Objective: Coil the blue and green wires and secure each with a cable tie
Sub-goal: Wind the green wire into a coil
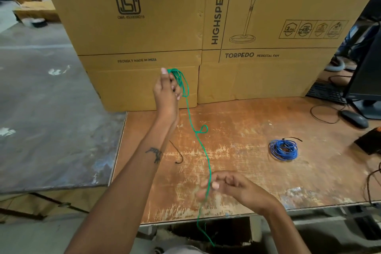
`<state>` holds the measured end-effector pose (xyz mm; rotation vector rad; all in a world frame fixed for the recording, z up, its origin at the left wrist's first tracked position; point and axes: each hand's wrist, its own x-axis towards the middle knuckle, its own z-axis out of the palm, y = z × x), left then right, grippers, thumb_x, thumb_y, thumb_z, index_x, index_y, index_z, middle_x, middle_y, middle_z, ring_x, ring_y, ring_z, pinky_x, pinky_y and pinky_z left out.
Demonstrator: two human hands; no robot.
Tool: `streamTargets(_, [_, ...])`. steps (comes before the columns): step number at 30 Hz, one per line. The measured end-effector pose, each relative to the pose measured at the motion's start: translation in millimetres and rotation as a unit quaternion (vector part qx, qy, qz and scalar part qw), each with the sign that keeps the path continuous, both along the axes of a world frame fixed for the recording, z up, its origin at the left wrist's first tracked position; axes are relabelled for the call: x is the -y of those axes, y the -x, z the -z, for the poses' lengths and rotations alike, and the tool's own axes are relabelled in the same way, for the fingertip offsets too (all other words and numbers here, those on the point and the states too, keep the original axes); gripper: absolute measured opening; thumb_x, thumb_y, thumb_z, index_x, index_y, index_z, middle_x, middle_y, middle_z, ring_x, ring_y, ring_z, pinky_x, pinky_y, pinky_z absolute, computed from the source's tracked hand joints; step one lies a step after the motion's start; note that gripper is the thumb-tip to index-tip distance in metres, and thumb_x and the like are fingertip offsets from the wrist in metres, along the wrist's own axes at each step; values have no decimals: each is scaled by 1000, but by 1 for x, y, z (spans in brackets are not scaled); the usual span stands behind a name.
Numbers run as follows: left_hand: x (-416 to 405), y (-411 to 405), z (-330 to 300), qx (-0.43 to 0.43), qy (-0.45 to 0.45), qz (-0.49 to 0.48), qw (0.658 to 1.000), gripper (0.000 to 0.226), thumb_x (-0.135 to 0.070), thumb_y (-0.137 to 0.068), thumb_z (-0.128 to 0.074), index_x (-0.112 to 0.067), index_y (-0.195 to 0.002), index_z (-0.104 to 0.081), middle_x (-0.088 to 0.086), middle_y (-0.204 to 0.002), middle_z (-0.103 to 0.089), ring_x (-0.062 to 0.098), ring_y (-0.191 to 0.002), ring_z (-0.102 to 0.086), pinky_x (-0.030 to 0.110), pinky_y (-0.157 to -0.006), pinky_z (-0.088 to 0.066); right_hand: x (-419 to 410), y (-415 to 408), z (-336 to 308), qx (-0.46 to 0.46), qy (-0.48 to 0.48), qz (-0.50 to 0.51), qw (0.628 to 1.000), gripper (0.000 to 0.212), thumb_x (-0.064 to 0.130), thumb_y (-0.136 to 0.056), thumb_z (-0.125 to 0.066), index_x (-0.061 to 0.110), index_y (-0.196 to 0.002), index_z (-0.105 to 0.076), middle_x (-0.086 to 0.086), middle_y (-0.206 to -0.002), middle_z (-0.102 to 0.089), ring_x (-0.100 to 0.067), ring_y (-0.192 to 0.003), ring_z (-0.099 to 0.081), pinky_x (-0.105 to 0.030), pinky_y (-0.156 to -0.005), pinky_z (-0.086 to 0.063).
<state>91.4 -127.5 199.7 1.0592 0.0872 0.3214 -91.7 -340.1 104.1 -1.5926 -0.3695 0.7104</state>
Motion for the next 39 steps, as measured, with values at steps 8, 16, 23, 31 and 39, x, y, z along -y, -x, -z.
streamTargets(8, [25,35,4,6,-18,36,999,36,-31,-114,-34,-18,-81,-42,-10,-56,-32,5,-41,-27,21,-41,-25,-44,-58,-5,-7,114,286,951,117,82,-85,-63,33,-168,2,-16,-127,-77,-26,-115,-77,-51,-116,-49])
streamTargets(16, [26,60,-15,14,-1,63,998,37,-33,-114,-35,-17,-81,-42,-9,-56,-32,5,-41,-29,20,-41,-26,-75,-89,22,251,255,375,855,57,13,-86,-89,27,-134,-62,1,-123,-61,-24,-102,-72,-30,-81,-52])
streamTargets(23, [2,39,-19,-6,7,19,1000,37,-33,-114,-35,-18,-81,-43,-11,-54,-34,5,-41,-27,21,-40,-26,-81,-67,15,354,235,391,816,72,22,-96,-80,22,-160,-48,9,-108,-67,-1,-94,-60,-19,-81,-48])
streamTargets(31, [-18,24,-7,-30,66,3,997,38,-35,-114,-35,-17,-82,-45,-10,-54,-34,5,-41,-27,20,-38,-24,-67,-41,23,388,264,327,820,26,28,-113,-51,33,-131,-69,14,-87,-80,-2,-50,-58,-12,-45,-28])
streamTargets(39, [-30,25,-7,-12,119,2,993,38,-36,-114,-34,-18,-82,-46,-10,-53,-33,4,-41,-27,19,-39,-25,-55,-49,38,-431,-205,331,814,35,11,-109,-35,20,-80,-52,7,-64,-39,-7,-46,-31,-20,-37,-23])
